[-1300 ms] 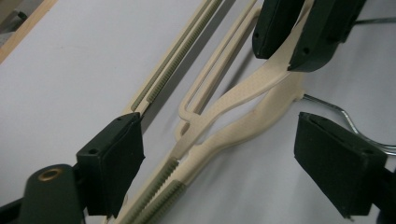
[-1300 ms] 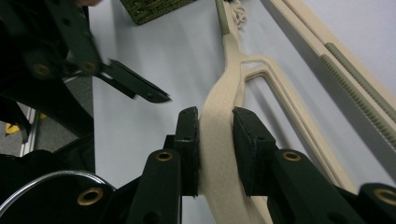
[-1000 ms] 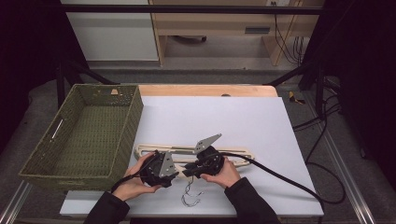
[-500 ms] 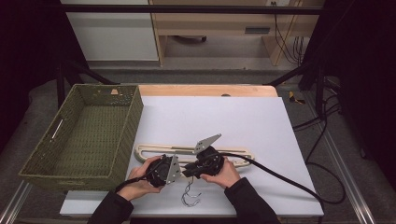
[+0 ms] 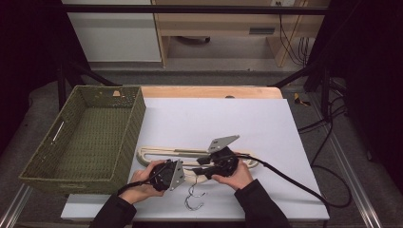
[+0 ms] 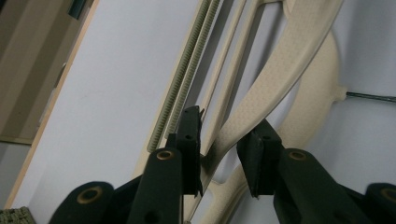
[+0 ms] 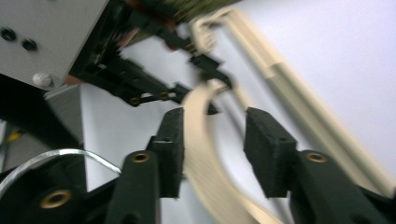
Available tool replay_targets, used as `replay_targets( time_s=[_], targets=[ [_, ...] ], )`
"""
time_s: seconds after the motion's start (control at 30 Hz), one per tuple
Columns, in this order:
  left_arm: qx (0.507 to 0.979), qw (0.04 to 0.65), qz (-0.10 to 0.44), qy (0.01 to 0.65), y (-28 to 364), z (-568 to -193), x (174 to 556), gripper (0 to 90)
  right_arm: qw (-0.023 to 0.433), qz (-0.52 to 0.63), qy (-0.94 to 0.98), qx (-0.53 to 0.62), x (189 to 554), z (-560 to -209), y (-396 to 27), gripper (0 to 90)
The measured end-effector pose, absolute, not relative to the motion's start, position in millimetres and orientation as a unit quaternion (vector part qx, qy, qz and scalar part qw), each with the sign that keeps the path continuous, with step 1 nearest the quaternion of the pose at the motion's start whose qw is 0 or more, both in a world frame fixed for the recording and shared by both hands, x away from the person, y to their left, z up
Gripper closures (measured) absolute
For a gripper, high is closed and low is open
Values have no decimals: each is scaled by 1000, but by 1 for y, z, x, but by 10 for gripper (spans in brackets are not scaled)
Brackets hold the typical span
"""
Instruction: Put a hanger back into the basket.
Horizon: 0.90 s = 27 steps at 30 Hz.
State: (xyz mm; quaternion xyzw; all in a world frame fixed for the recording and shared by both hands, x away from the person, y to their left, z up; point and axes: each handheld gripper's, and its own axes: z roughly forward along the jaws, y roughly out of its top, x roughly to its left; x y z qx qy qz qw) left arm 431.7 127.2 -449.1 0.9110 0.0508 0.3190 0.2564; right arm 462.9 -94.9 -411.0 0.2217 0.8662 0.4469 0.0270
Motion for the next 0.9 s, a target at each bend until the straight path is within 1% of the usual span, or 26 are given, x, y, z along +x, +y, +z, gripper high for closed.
replay_targets(
  time_s=[0.03,0.07,0.1,0.13,0.17,0.27,0.3,0.33,0.4,0.53,0.7,0.9],
  targets=[
    [913,251,318,47,127,-447,433,711,34,457,858,234,462,-407,-103,524],
    [912,253,319,46,127,-446,434,728,51,479,839,252,461,-398,-122,481],
    [912,254,319,44,127,-444,435,728,51,479,839,252,461,-398,-122,481],
    [913,255,316,44,127,-443,437,737,73,496,823,269,456,-393,-140,428],
    [914,255,314,43,127,-442,438,737,73,496,823,269,456,-393,-140,428],
    [915,252,312,45,125,-437,443,753,104,500,809,292,445,-393,-165,346],
    [915,254,310,49,124,-435,444,758,114,499,801,311,437,-395,-181,312],
    [915,256,308,52,124,-434,446,758,114,499,801,311,437,-395,-181,312],
    [914,256,309,55,124,-431,448,766,117,504,792,323,430,-397,-197,288],
    [912,263,306,68,125,-426,453,776,133,509,774,352,419,-403,-221,212],
    [907,270,313,78,127,-420,459,787,153,503,763,376,417,-411,-232,153],
    [900,274,330,82,128,-416,463,799,156,502,763,377,419,-415,-234,146]
  ],
)
